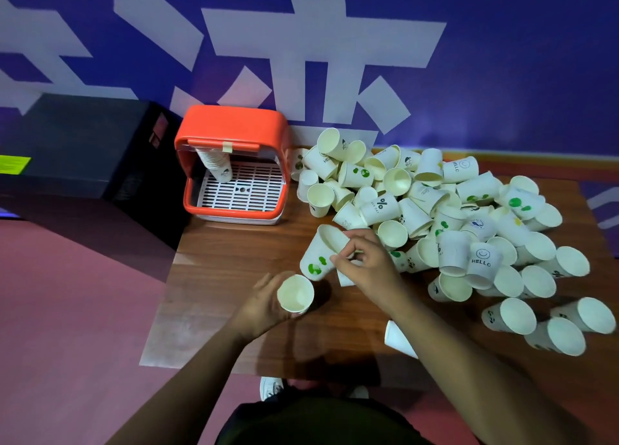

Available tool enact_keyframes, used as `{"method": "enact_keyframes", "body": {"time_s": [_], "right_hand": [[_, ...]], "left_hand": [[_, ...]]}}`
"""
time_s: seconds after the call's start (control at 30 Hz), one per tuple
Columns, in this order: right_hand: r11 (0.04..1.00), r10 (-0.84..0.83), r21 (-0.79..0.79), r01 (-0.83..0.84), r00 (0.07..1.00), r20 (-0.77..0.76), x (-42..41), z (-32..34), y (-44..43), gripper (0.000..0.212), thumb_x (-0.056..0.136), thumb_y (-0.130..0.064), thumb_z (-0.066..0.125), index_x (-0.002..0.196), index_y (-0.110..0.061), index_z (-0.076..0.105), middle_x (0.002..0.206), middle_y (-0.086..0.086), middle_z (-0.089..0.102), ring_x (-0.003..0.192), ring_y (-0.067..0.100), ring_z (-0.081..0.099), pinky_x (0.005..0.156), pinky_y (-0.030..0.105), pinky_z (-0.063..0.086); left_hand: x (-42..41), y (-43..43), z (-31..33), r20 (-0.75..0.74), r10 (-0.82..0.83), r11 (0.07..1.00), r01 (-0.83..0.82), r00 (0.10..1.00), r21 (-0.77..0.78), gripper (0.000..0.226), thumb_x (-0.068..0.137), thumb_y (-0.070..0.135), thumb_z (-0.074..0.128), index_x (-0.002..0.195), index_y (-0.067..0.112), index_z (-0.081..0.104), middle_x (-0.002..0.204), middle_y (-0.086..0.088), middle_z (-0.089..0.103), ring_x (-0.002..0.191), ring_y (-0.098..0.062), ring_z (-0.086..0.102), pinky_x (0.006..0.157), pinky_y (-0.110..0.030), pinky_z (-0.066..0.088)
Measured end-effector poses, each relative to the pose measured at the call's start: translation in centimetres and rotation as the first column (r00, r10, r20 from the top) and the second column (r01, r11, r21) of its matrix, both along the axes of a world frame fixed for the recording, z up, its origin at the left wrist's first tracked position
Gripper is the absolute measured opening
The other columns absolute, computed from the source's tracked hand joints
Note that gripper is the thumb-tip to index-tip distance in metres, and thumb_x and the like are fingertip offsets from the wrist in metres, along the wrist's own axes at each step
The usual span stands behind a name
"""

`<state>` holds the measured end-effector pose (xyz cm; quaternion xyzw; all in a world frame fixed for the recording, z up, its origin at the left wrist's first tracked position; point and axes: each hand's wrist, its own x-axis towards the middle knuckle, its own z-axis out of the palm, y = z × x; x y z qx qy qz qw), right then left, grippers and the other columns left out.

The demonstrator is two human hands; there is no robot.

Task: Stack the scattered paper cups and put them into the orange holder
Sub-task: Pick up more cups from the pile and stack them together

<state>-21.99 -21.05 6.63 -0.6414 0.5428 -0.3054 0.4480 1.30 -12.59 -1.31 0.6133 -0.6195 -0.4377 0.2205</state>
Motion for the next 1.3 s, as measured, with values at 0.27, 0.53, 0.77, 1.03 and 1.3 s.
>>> {"method": "enact_keyframes", "body": {"time_s": [0.27,0.53,0.77,1.03,1.3], "right_hand": [[0.964,0.266,0.063,-0.259,0.952,-0.149,0.5,-1.7,1.9,0.023,0.076,-0.028,0.08,0.069,-0.016,0.062,0.12,-0.015,0.048,0.112,-0.009,0.048,0.087,0.009,0.035],[0.892,0.425,-0.02,-0.452,0.851,-0.309,2.7,-3.4,2.7,0.025,0.075,-0.028,0.081,0.067,-0.015,0.062,0.122,-0.009,0.048,0.107,0.006,0.051,0.082,0.018,0.039],[0.882,0.436,0.02,-0.471,0.799,-0.415,1.8,-5.8,2.7,0.079,0.068,-0.024,0.084,0.138,-0.019,0.047,0.137,-0.003,0.046,0.124,0.018,0.047,0.1,0.031,0.042],[0.898,0.434,0.127,-0.422,0.797,-0.42,1.2,-8.0,3.5,0.089,0.071,-0.031,0.084,0.147,-0.025,0.038,0.138,-0.004,0.042,0.125,0.018,0.046,0.098,0.03,0.042],[0.97,0.214,0.215,-0.115,0.822,-0.528,-6.1,-8.7,4.5,0.075,0.081,-0.034,0.075,0.146,-0.02,0.038,0.145,0.004,0.036,0.129,0.021,0.046,0.106,0.036,0.043]], "left_hand": [[0.3,1.1,-2.7,-0.234,0.128,0.97,-0.072,0.964,0.232,0.102,0.073,0.012,0.088,0.154,0.03,0.027,0.148,0.008,0.047,0.129,-0.01,0.053,0.102,-0.02,0.047],[-0.7,1.2,-2.8,-0.26,0.22,0.946,-0.14,0.94,0.293,0.078,0.063,0.026,0.091,0.129,0.037,0.051,0.119,0.021,0.068,0.113,-0.01,0.065,0.095,-0.027,0.052],[-0.8,1.5,-2.8,-0.406,0.217,0.916,-0.041,0.888,0.4,0.093,0.081,-0.002,0.075,0.153,0.031,0.025,0.147,0.018,0.048,0.135,-0.003,0.047,0.106,-0.024,0.044],[-1.4,1.4,-2.5,-0.361,0.222,0.935,-0.094,0.906,0.341,0.082,0.08,0.014,0.079,0.149,0.032,0.04,0.15,0.015,0.047,0.139,-0.011,0.045,0.112,-0.029,0.041],[-3.0,1.5,-2.4,-0.325,0.193,0.954,-0.101,0.926,0.281,0.077,0.083,0.017,0.08,0.149,0.032,0.043,0.149,0.009,0.048,0.133,-0.009,0.051,0.104,-0.02,0.046]]}}
